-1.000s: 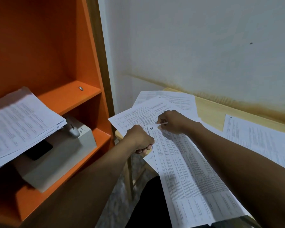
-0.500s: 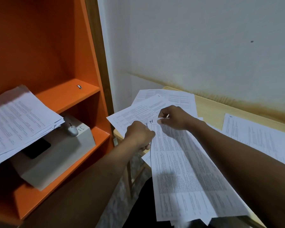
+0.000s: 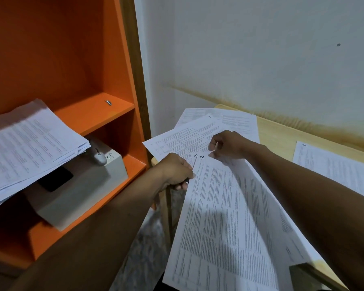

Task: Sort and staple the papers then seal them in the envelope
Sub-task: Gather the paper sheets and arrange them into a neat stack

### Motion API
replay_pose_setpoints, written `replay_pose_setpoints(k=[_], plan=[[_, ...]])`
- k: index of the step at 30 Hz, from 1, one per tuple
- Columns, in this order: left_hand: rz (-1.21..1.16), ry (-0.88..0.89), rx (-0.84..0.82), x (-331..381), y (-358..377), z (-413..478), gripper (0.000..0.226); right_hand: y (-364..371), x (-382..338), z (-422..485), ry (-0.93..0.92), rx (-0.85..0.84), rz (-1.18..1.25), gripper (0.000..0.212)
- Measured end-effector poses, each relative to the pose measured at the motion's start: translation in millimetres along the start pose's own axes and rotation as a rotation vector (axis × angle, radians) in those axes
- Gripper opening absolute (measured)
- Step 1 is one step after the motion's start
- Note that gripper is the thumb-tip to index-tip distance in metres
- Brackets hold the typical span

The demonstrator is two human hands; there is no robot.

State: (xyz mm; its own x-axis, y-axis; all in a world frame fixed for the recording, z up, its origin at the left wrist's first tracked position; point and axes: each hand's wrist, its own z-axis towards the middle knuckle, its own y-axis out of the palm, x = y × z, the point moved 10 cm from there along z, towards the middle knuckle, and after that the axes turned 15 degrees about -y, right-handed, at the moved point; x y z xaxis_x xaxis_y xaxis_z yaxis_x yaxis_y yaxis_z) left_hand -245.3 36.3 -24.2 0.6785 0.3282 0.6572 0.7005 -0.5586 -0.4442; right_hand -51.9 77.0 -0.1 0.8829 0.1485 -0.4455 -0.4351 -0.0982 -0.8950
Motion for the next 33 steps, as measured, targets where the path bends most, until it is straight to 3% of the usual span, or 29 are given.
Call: replay_pose_setpoints(k=[4, 7, 12, 26, 33], plan=[[-0.004, -0.011, -0.015, 0, 2, 1, 0.002, 3, 5, -1, 0.006, -0.035, 0.004, 0.004], [0.001, -0.02, -0.016, -1, 2, 2, 0.004, 4, 8, 1, -0.005, -0.033, -0.009, 0.008], [0.004, -0.023, -0.016, 3, 1, 2, 0.011, 1, 12, -4, -0.038, 0.01, -0.086, 0.036], [0.027, -0.041, -0.024, 4, 3, 0, 0.009, -4, 3, -23, -0.081, 0.243, -0.192, 0.026], [0.053, -0.054, -0.02, 1, 4, 4, 0.002, -3, 6, -34, -0.092, 0.092, -0.196, 0.042]])
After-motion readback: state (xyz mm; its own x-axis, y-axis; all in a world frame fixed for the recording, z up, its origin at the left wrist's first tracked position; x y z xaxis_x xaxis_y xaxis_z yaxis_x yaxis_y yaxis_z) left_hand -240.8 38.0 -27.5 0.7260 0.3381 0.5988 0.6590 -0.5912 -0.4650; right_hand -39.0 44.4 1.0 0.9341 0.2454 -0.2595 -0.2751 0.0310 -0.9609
